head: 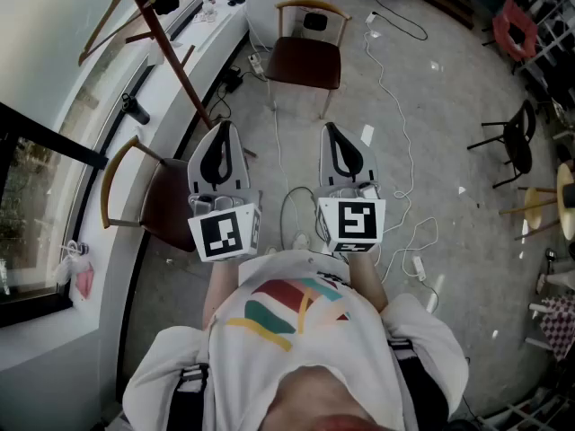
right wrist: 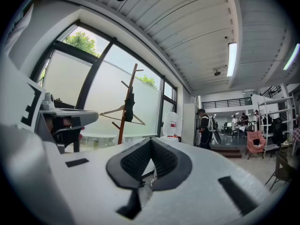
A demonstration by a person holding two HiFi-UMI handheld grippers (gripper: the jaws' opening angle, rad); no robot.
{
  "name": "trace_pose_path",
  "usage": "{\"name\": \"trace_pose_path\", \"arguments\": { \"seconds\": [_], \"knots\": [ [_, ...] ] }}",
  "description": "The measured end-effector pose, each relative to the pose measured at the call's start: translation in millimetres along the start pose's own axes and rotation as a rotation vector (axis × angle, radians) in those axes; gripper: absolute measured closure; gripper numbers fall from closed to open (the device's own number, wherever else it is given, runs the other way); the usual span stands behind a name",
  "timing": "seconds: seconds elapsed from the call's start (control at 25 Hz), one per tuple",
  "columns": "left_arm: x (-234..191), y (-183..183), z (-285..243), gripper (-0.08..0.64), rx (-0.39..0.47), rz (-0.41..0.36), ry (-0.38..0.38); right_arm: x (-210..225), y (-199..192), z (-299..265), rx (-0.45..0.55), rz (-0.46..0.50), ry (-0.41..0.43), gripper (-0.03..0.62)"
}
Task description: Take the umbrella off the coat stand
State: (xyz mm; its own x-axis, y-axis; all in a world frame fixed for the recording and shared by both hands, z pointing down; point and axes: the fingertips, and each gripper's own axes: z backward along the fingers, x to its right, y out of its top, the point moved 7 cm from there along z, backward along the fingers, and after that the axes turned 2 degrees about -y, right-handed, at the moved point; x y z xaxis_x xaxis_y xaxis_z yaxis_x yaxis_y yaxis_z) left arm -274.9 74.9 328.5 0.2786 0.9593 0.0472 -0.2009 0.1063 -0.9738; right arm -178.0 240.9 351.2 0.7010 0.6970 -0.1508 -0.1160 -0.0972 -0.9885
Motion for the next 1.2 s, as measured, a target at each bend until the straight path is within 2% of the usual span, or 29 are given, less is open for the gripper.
{"name": "trace_pose_path", "arguments": {
  "seconds": [0.4, 0.72, 0.96, 1.2],
  "knots": [
    [10.9, -0.1, -3.6, 0.552, -0.009, -0.003, -0.008, 8.3, -1.9, 2.9, -0.002, -0.001, -0.001, 0.594],
    [29.9, -4.3, -9.2, 0.552, -0.030, -0.011, 0.001, 30.3, -9.6, 7.4, 0.012, -0.073, 0.014, 0.592],
    [38.3, -12.1, -11.7, 0.552, -0.045, -0.018, 0.031, 40.5, -22.1, 7.7, -0.001, -0.085, 0.061, 0.592],
    [43.9, -19.2, -8.1, 0.552, -0.079, -0.022, 0.070, 52.1, -41.3, 12.0, -0.042, -0.147, 0.103, 0.592]
  ]
}}
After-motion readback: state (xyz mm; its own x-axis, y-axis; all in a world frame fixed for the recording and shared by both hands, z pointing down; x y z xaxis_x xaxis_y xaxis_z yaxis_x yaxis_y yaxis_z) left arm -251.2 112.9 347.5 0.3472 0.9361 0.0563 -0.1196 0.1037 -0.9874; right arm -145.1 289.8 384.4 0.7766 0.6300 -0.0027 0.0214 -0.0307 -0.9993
